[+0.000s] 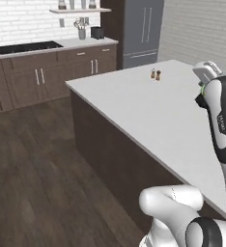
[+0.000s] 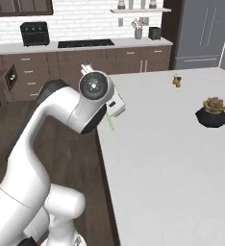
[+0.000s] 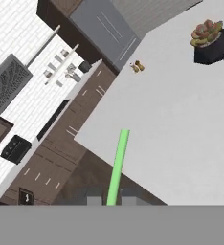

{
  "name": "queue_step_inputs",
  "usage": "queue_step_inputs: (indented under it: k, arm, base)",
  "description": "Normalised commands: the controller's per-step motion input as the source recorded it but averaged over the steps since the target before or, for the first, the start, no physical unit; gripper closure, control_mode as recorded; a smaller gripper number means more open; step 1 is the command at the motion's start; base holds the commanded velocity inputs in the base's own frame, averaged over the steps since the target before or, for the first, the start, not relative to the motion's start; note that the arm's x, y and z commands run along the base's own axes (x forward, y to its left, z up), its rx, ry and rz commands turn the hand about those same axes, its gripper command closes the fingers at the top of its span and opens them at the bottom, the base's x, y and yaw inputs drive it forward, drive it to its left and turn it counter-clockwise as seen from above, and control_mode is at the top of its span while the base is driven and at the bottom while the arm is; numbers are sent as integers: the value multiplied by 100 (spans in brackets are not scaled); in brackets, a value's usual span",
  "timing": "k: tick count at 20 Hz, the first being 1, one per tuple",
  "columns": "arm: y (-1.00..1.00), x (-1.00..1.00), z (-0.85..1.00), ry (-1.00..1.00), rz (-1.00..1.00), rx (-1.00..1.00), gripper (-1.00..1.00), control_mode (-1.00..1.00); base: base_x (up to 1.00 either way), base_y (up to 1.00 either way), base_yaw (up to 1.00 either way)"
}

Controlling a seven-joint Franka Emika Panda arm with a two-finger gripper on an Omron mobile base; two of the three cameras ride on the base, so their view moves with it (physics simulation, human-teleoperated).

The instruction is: Take a straw from the drawer in front and place it inside the glass cup on the dining counter.

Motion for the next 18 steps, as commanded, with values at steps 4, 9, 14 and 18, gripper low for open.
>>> queue_step_inputs:
  k: [4, 9, 14, 18]
  arm:
    - [0, 0, 0, 0, 0, 0, 100, 100]
    - [0, 0, 0, 0, 0, 0, 100, 100]
    - [0, 0, 0, 0, 0, 0, 100, 100]
    - [0, 0, 0, 0, 0, 0, 100, 100]
  base:
    - [-100, -83, -11]
    - [-100, -65, -14]
    - [-100, -56, -16]
    - [-100, -48, -17]
